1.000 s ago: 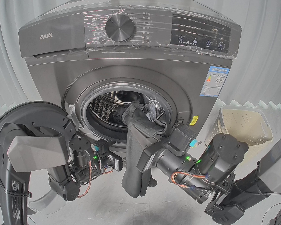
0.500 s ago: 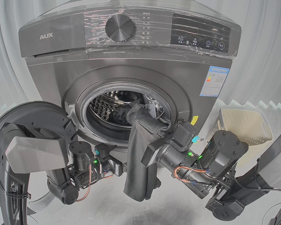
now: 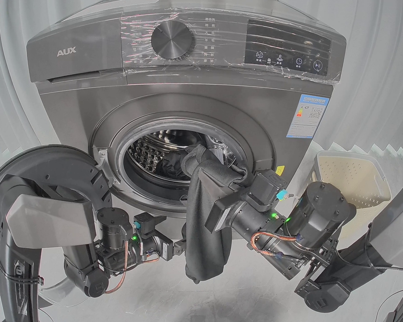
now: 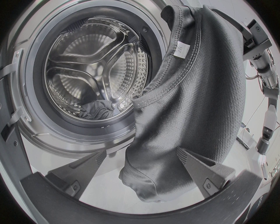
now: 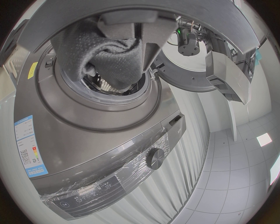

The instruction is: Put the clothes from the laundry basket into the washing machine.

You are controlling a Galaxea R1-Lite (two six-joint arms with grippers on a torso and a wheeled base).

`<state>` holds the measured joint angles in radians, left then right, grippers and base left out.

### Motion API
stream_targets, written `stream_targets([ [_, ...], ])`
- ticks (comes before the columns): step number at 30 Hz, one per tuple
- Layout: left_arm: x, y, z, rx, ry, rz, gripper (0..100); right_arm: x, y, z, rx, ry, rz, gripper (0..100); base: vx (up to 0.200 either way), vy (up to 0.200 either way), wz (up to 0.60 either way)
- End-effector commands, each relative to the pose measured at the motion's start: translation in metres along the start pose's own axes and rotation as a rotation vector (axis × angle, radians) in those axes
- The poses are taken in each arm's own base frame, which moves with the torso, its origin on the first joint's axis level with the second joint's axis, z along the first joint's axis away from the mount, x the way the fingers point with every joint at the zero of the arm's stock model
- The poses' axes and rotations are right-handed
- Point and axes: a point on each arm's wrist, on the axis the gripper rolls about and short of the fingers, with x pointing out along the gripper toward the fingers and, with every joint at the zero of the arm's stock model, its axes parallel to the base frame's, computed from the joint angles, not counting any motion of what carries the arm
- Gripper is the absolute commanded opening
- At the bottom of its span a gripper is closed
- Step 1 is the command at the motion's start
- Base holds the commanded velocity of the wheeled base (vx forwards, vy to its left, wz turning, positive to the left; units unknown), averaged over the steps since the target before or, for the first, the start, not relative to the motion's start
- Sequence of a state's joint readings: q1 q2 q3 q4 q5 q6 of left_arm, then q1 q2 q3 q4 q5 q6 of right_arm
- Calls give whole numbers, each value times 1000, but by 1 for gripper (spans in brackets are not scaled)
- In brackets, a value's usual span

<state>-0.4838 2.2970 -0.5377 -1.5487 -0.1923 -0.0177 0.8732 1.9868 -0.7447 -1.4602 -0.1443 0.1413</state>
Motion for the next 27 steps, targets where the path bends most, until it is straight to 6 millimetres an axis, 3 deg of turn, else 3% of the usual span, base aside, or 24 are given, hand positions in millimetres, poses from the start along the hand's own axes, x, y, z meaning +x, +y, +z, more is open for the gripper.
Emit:
stream_targets([
  [1,0,-1,-5,0,16,-15,100,0,1,0,-1,1,3,0,0,0,0],
  [17,-8,-10,-6,3,40,-171,100,0,3,-2,2,4,10,0,0,0,0],
  [27,-7,-7,-3,8,26,-182,100,0,4,-5,0,10,10,0,0,0,0],
])
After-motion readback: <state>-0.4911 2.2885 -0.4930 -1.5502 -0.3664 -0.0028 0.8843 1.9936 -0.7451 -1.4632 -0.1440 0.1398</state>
